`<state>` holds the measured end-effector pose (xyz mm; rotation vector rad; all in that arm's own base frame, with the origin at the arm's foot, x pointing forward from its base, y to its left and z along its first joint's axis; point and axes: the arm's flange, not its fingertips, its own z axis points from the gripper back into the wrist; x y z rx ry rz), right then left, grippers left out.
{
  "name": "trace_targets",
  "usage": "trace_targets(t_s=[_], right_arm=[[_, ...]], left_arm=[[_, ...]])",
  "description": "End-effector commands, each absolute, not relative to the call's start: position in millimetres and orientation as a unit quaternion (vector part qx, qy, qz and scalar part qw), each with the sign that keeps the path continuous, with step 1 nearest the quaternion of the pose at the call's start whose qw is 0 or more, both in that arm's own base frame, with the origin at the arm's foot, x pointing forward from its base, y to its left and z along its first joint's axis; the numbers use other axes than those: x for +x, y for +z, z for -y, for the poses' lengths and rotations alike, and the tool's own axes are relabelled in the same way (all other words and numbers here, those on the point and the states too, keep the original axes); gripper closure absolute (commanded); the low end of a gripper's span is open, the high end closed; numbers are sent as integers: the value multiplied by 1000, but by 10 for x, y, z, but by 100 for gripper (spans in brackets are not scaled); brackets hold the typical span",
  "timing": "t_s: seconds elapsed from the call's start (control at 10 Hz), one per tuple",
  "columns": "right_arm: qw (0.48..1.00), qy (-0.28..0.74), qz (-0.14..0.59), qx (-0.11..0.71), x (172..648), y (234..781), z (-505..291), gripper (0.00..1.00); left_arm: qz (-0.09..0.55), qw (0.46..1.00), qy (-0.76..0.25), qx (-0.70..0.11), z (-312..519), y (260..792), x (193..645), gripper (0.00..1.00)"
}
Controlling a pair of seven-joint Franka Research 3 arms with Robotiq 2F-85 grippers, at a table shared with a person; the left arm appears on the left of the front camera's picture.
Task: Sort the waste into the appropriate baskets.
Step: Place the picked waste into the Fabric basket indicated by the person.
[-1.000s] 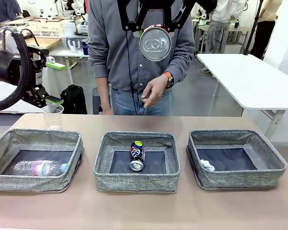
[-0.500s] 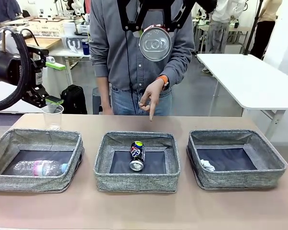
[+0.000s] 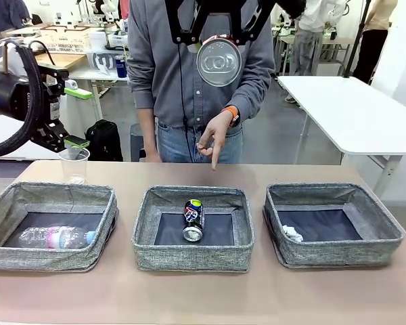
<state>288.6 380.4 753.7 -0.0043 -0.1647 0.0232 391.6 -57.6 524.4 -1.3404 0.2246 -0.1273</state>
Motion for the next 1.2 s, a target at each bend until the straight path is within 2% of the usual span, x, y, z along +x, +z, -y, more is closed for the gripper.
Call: trace_targets(t_s=[0.0,0.2,0.6,0.8,1.1], right_arm=[[994,75,79,-18,2992,7228,-3771,64],[987,122,105,7,3196,6538,-3767,64],[982,151,101,45,3567,5123,-3866,64],[982,143,99,75,3718,4823,-3855,64],[982,151,92,72,3737,4818,-3834,64]], left_arm=[[-100,775,-56,-621,591,5271,3899,3],[-100,775,-56,-621,591,5271,3899,3],[-100,775,-56,-621,591,5271,3899,3],[-100,775,-56,-621,591,5271,3899,3],[-100,775,-56,-621,591,5271,3899,3]])
